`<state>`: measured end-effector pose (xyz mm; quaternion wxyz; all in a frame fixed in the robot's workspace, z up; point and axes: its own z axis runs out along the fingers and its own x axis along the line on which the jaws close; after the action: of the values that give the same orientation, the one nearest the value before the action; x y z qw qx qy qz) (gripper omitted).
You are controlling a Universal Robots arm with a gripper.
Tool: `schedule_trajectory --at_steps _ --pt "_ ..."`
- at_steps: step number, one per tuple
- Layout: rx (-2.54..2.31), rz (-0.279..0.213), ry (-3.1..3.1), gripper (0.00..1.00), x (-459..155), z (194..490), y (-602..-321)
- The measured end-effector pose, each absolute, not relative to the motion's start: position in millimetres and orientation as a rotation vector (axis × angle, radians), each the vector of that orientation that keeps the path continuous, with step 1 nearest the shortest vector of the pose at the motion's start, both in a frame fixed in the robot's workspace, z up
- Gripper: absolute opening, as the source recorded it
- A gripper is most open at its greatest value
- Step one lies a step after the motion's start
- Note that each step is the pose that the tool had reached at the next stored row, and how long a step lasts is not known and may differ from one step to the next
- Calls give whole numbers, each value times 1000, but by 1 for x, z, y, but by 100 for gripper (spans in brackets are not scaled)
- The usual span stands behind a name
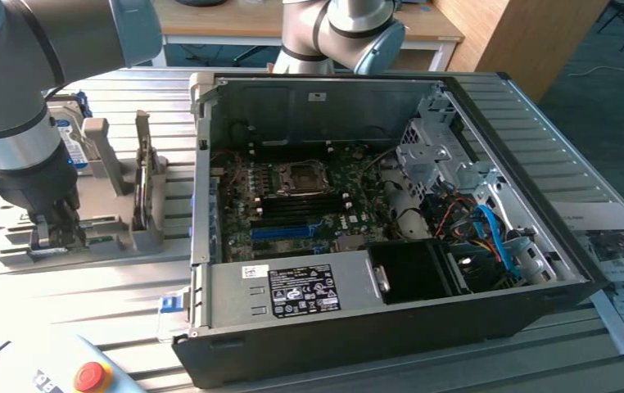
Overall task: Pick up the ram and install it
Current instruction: 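Pick up the ram and move it above insertion slot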
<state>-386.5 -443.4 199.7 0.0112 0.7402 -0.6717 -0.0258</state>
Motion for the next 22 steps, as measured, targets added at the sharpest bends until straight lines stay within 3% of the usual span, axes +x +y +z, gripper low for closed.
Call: schedule_trajectory --at_steps 22 --pt "2309 -80 -2095 12 -387 200 -443"
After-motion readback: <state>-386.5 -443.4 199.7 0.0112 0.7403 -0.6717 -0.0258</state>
